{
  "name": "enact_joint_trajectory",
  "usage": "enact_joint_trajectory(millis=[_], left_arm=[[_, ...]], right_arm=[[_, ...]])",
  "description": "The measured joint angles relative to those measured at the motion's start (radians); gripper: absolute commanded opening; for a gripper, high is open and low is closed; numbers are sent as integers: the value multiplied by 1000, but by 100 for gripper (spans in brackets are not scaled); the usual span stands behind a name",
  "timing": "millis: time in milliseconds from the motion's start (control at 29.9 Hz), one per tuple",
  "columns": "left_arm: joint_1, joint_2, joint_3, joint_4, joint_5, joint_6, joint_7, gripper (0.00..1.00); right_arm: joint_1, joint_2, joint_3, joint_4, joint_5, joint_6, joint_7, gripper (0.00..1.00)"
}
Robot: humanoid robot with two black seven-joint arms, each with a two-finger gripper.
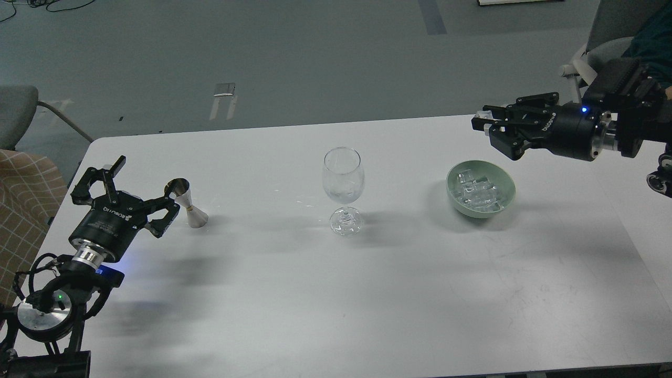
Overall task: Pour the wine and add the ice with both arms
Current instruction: 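Carry the ice cube with the right gripper over the wine glass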
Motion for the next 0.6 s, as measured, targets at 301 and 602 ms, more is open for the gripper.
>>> enact_joint_trajectory(millis=[301, 602], left_arm=[[-5, -2, 1, 0, 0, 0, 0, 98], [-6, -4, 3, 0, 0, 1, -1, 98]], right_arm=[[99, 41, -5, 62, 0, 47, 0, 2], [179, 191, -28, 48, 2, 110, 0, 1]])
